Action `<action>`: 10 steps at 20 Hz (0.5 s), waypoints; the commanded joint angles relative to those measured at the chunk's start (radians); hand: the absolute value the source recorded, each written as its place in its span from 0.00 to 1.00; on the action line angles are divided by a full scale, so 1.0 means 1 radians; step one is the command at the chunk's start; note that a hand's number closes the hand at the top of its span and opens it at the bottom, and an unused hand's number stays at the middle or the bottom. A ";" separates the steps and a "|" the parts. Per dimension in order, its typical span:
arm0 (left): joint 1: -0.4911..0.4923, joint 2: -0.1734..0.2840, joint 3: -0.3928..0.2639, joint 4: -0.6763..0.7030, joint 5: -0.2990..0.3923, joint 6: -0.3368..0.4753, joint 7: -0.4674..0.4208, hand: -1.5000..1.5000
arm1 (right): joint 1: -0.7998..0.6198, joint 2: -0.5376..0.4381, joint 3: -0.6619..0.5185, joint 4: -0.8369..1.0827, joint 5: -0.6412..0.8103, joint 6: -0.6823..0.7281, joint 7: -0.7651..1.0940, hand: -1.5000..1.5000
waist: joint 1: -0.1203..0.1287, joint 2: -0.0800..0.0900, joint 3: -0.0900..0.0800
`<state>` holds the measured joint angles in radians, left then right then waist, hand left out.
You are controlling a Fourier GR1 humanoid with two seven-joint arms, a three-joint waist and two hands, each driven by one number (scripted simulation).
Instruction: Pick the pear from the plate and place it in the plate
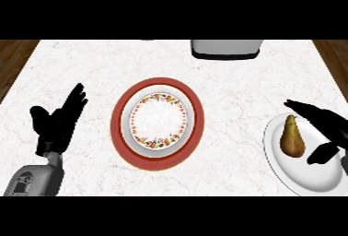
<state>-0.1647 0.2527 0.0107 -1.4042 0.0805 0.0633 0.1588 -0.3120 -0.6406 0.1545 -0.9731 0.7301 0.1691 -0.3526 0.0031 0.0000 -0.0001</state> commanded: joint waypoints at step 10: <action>0.032 -0.042 0.027 -0.037 -0.038 -0.025 0.006 0.50 | -0.126 0.099 -0.034 0.210 0.204 -0.054 -0.015 0.00 | 0.004 0.001 0.000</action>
<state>-0.1446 0.2382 0.0460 -1.4172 0.0655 0.0218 0.1554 -0.3897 -0.5659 0.1239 -0.8238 0.8788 0.1196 -0.3671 0.0049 0.0003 -0.0009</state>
